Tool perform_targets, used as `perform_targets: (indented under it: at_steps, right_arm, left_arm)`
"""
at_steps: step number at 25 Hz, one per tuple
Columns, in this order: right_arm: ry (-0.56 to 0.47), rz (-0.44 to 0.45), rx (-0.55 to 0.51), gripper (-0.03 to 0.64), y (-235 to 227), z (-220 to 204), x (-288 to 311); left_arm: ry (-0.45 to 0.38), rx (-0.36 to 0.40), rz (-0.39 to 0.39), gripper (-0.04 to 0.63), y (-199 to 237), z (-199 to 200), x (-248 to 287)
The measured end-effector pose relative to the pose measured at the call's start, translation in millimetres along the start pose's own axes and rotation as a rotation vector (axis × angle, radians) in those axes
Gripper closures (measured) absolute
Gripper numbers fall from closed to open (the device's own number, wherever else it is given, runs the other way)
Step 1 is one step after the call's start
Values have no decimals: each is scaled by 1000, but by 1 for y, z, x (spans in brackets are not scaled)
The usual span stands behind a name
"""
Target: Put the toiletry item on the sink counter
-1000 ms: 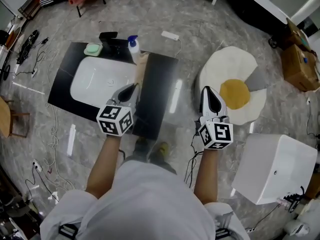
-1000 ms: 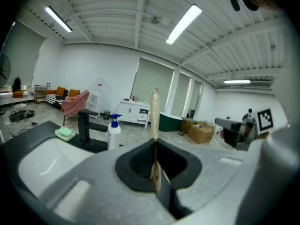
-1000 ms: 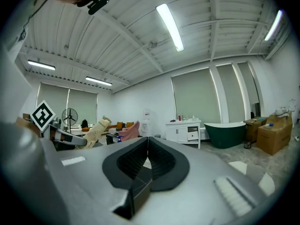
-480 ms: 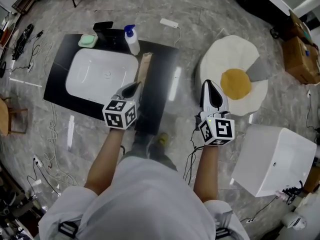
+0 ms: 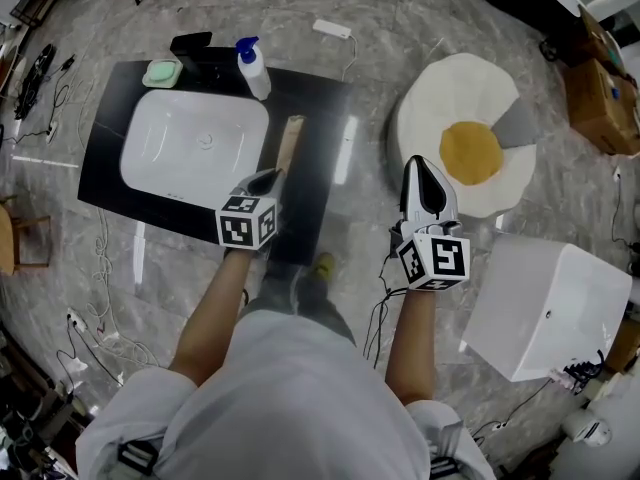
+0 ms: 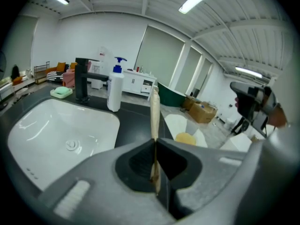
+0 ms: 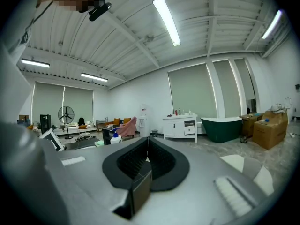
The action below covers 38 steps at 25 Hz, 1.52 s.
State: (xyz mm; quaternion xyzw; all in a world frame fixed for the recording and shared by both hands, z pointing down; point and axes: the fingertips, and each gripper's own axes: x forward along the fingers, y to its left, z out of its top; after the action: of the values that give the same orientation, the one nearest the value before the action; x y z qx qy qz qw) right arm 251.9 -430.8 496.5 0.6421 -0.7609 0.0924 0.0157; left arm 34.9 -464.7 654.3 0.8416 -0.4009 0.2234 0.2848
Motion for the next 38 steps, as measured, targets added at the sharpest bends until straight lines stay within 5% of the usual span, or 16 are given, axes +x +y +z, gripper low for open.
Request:
perform_targets:
  at_steps: [21, 38]
  right_arm:
    - [56, -16, 17, 614, -7, -38, 24]
    - [42, -16, 10, 614, 1, -26, 23]
  left_arm:
    - [121, -16, -9, 581, 21, -39, 51]
    - [81, 10, -18, 486, 25, -23, 41]
